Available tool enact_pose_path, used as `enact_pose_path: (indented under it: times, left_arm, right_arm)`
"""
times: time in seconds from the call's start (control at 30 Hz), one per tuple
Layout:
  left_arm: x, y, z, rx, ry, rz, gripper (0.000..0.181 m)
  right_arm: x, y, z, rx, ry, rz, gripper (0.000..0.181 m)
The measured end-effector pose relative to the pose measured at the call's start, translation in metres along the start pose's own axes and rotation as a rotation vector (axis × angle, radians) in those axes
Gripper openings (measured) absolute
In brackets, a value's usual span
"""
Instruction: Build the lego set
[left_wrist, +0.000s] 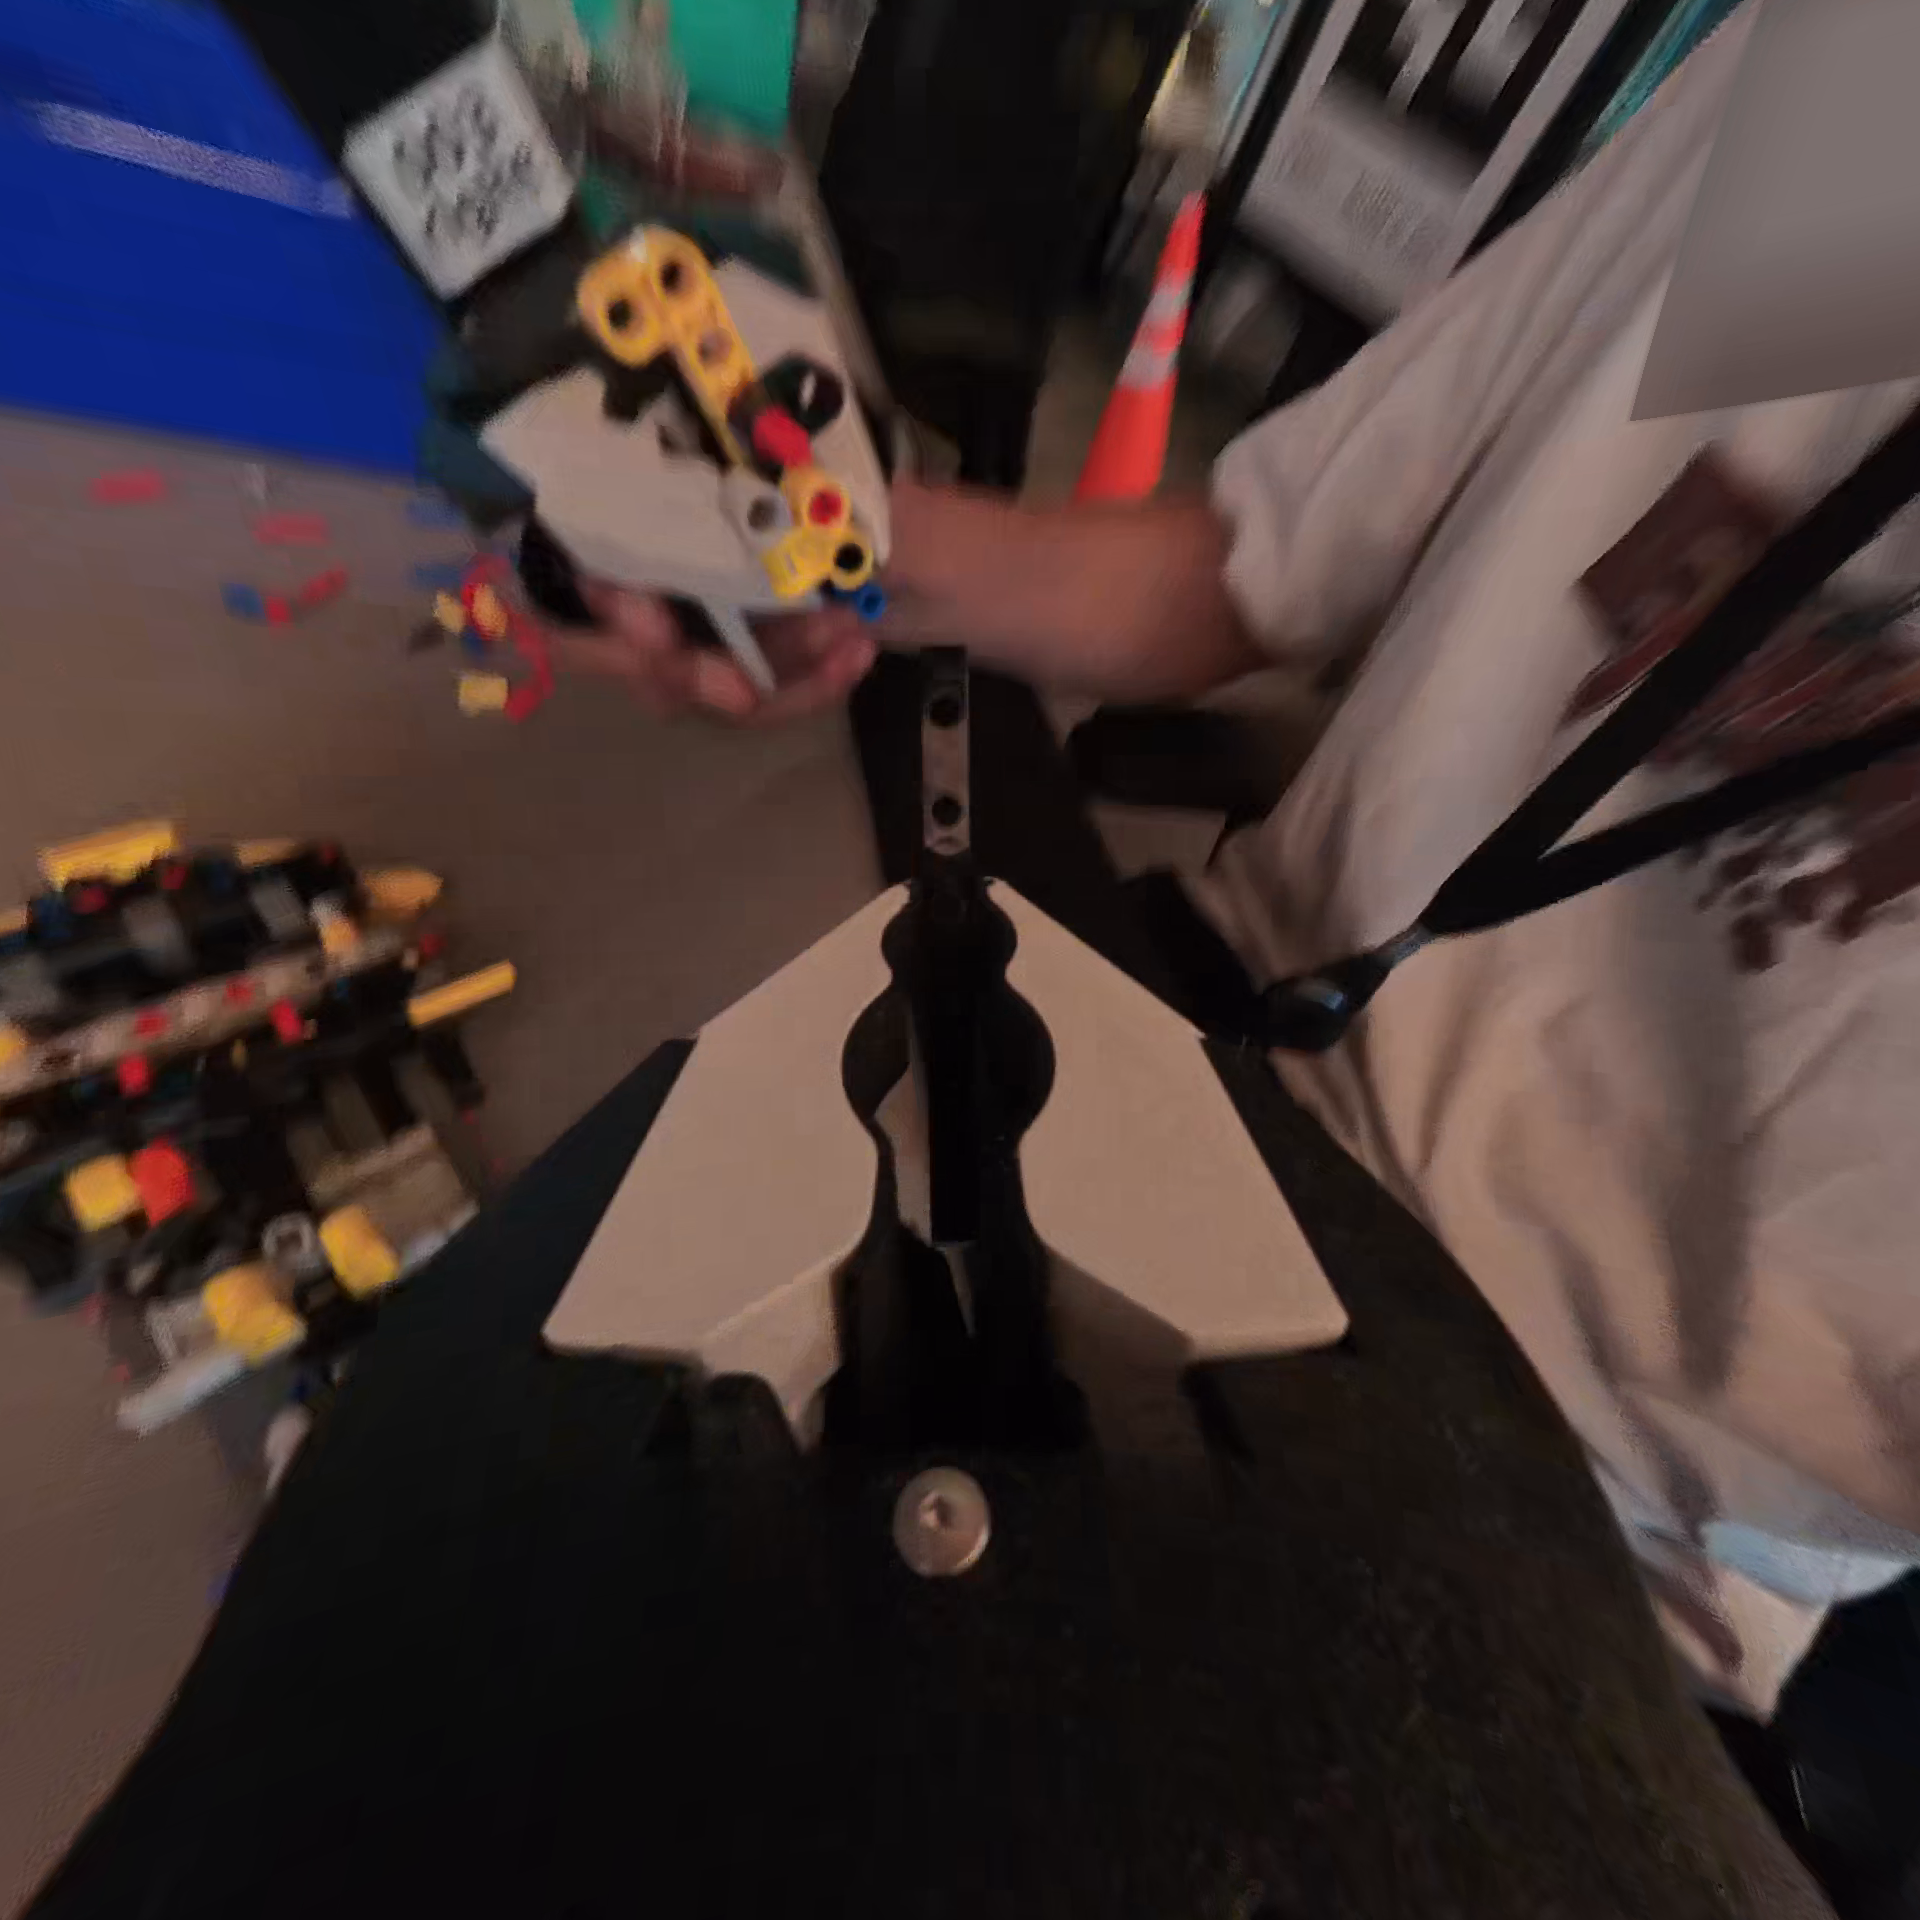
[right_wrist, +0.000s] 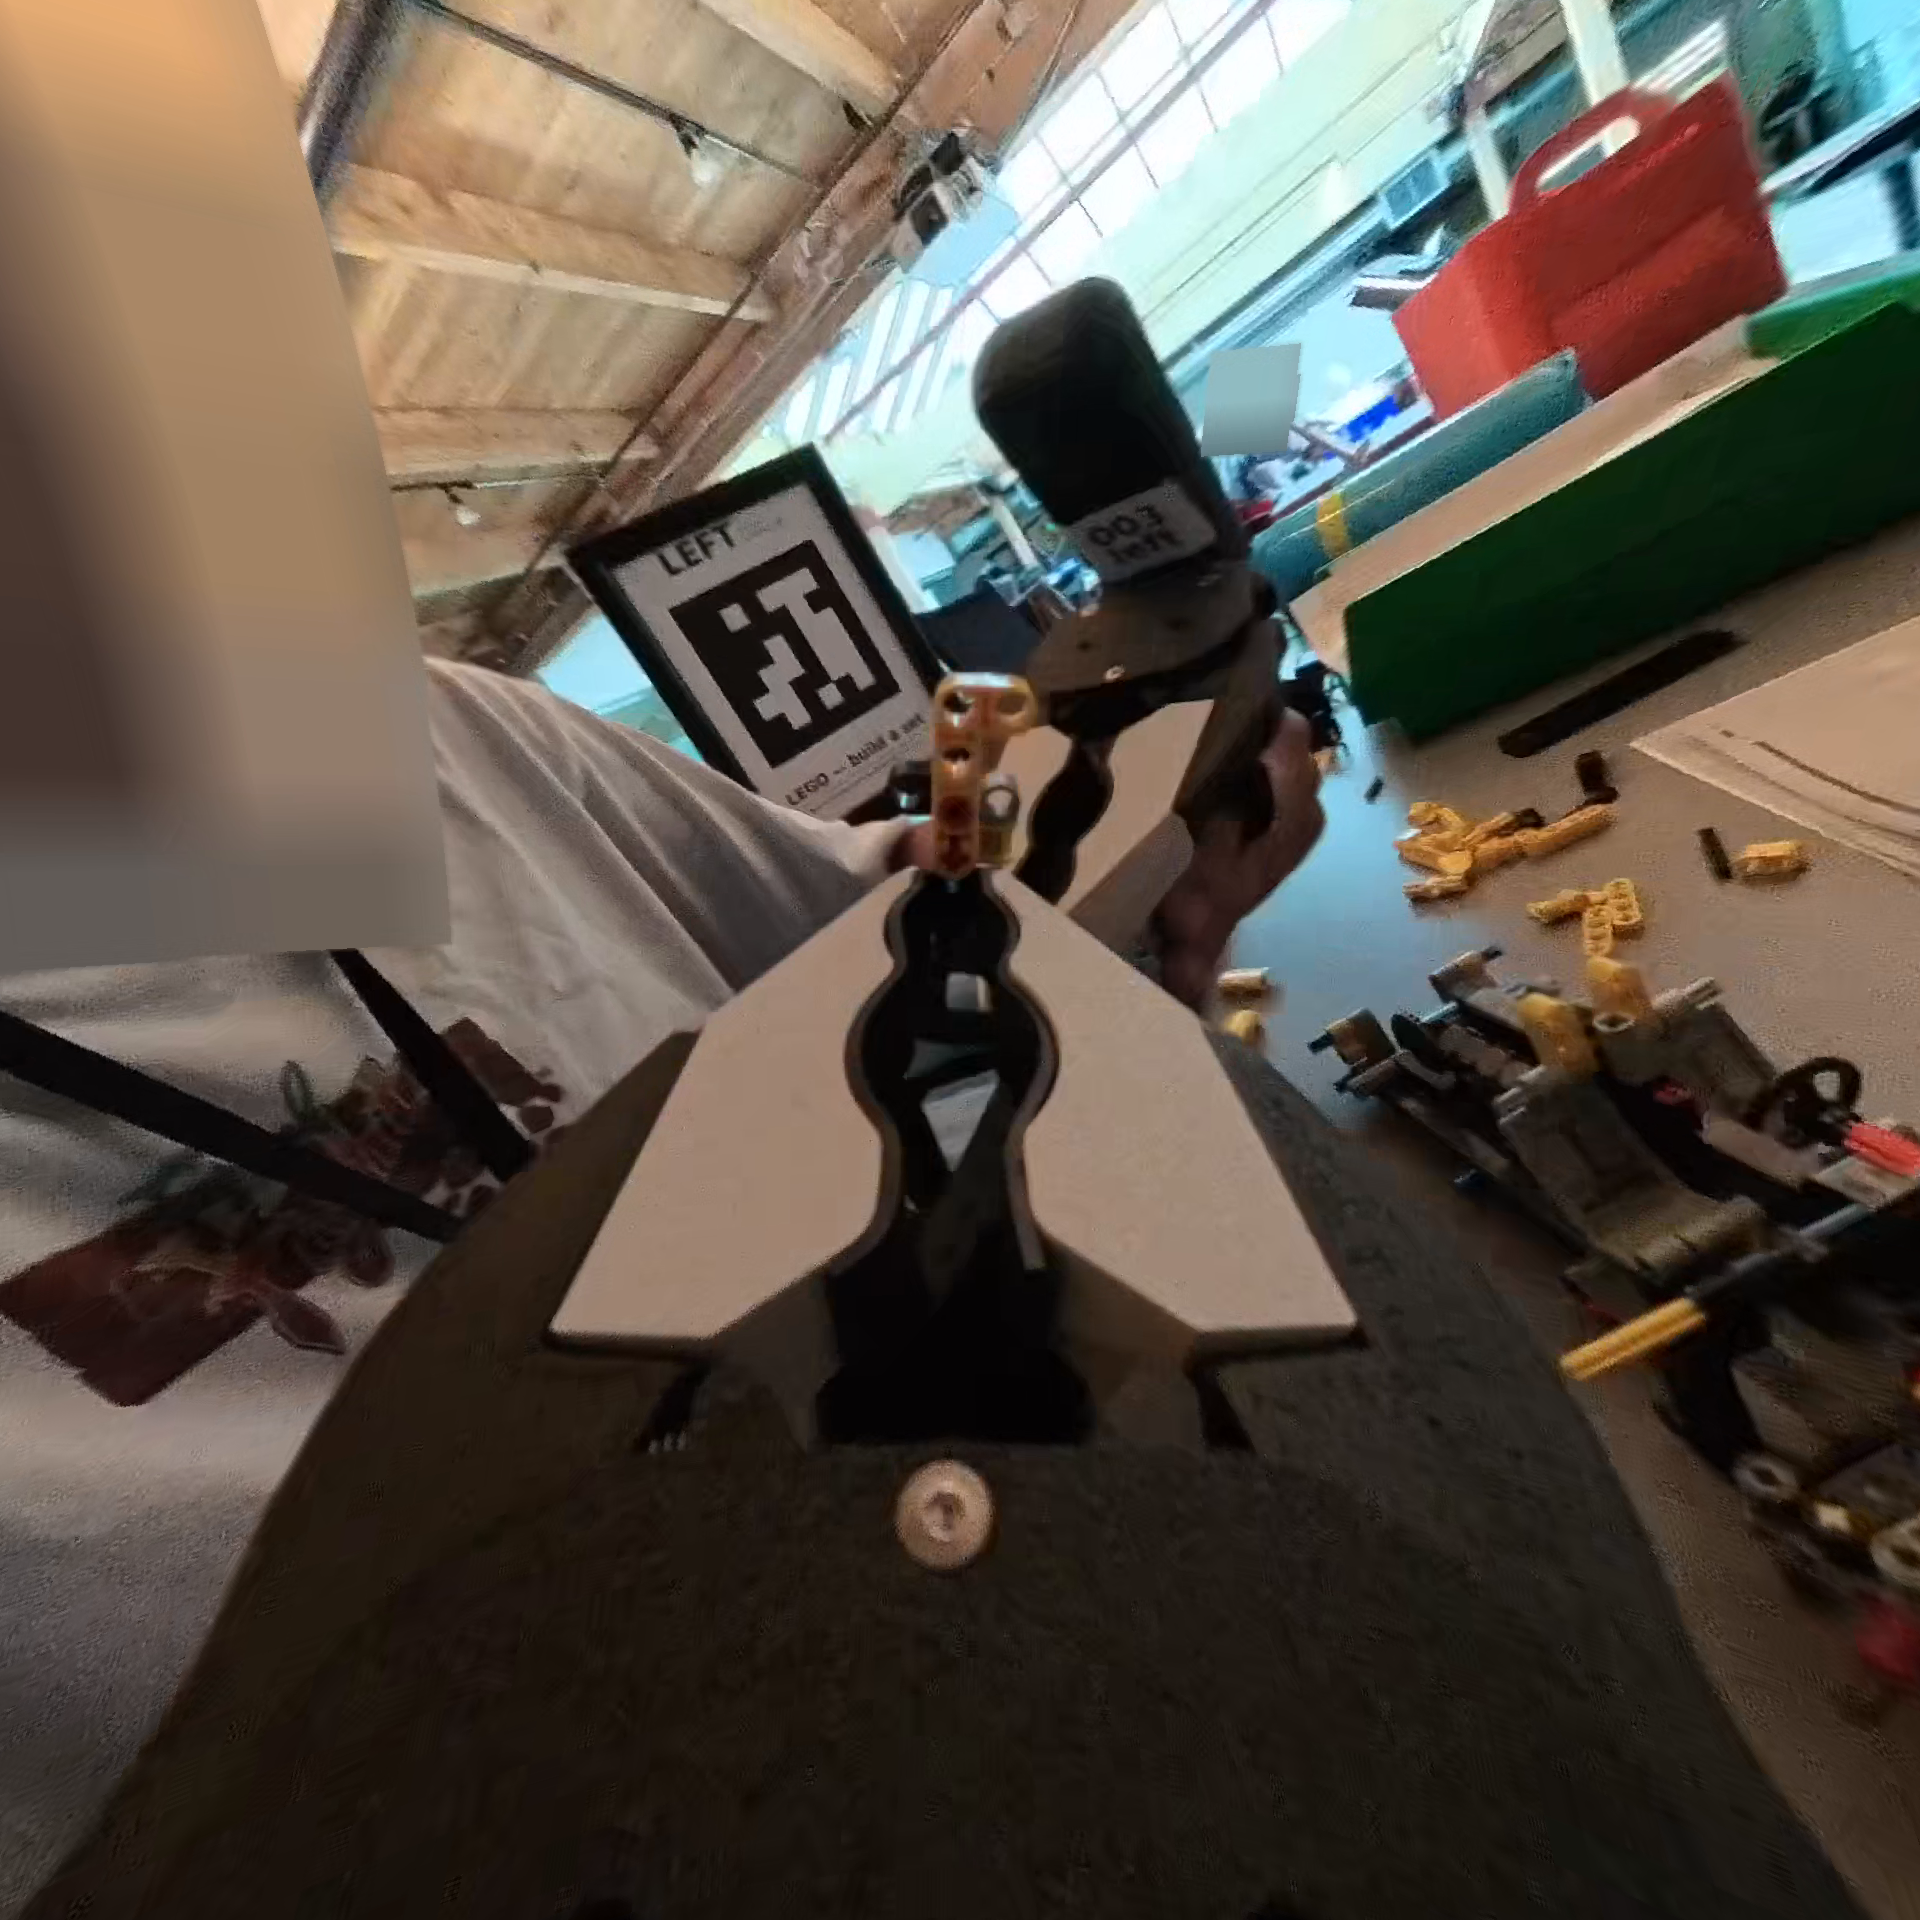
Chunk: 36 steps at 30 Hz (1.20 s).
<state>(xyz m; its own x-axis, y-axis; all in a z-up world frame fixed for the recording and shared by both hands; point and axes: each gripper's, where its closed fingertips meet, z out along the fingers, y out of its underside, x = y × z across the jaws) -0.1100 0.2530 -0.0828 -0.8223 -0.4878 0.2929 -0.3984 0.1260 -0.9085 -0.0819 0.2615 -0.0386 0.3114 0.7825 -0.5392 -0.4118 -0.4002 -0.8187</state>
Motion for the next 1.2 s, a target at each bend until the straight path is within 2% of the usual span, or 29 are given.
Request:
enact_pose_path:
  times: [0.07,0.13,0.2,0.3,0.4,0.5,0.67,0.93,1.2]
  left_arm:
    - [0.000,-0.018,-0.006,0.149,0.104,-0.003,0.010]
    - [0.001,-0.023,-0.011,0.217,0.179,-0.020,0.010]
    - [0.005,-0.018,-0.012,0.199,0.197,-0.013,0.010]
    - [0.008,-0.009,-0.016,0.173,0.174,0.027,0.009]
    - [0.010,0.004,-0.021,0.107,0.144,0.062,0.009]
    - [0.015,0.012,-0.018,0.043,0.117,0.143,0.009]
    - [0.018,0.016,-0.018,0.038,0.142,0.163,0.009]
    - [0.026,0.012,-0.022,0.075,0.173,0.199,0.009]
    - [0.030,0.018,-0.021,0.048,0.214,0.180,0.010]
  right_arm:
    - [0.005,-0.008,0.004,-0.052,-0.069,0.078,0.006]
    - [0.011,-0.016,0.012,-0.087,-0.140,0.140,0.006]
    - [0.013,-0.020,0.021,-0.110,-0.259,0.245,0.006]
    - [0.013,-0.009,0.036,-0.173,-0.383,0.331,0.006]
    - [0.010,0.016,0.046,-0.277,-0.412,0.331,0.006]
    - [0.010,0.027,0.047,-0.317,-0.431,0.352,0.006]
    - [0.002,0.032,0.049,-0.336,-0.489,0.385,0.006]
    - [0.003,0.043,0.048,-0.381,-0.485,0.391,0.006]
    - [0.004,0.045,0.053,-0.378,-0.491,0.401,0.007]
